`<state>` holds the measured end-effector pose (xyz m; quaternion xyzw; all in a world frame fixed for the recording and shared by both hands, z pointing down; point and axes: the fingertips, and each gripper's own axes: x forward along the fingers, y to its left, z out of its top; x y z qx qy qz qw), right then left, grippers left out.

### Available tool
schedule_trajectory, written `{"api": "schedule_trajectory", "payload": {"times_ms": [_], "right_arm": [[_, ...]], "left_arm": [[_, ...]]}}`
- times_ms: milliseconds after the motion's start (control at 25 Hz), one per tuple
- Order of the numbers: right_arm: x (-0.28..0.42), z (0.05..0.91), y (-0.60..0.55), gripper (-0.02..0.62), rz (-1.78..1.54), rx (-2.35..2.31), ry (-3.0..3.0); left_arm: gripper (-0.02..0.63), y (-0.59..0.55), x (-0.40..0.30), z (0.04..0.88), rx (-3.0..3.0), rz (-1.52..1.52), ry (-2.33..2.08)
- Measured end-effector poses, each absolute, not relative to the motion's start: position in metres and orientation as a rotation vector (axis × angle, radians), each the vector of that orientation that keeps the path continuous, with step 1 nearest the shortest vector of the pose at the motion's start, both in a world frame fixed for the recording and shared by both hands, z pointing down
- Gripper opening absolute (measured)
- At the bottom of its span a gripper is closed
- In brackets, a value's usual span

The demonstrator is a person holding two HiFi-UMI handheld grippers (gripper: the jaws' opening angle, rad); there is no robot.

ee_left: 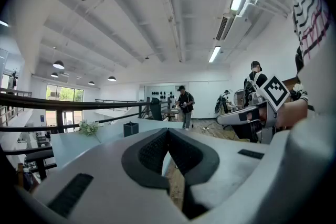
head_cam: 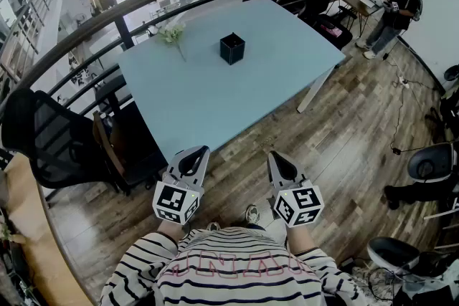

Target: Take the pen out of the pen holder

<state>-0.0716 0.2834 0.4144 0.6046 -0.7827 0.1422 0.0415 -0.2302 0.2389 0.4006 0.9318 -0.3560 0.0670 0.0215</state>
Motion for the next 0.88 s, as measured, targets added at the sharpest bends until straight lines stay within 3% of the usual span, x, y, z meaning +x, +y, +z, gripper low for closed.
{"api": "schedule_trajectory", "payload": {"times_ms": [360, 440, 480, 520, 880], "right_arm": [[-0.027, 0.417, 0.260, 0.032, 0.483, 1.864, -2.458], [-0.012, 0.421, 0.252, 0.043, 0.513, 1.854, -2.467], [-0.005, 0.423, 0.248, 0.096, 0.529, 1.841, -2.483], [0.002, 0.425, 0.245, 0.152, 0.543, 1.825, -2.498], [0.058, 0.448, 0.225, 0.152, 0.572, 1.687, -2.531]], "left_arm": [[0.034, 0.226, -0.190, 0.406, 2.843, 0.195, -1.122], [0.112, 0.220, -0.178, 0.409, 2.818, 0.204, -1.146], [0.145, 0.217, -0.171, 0.410, 2.806, 0.208, -1.159], [0.147, 0.215, -0.164, 0.411, 2.796, 0.210, -1.169], [0.147, 0.203, -0.115, 0.432, 2.710, 0.224, -1.282]]}}
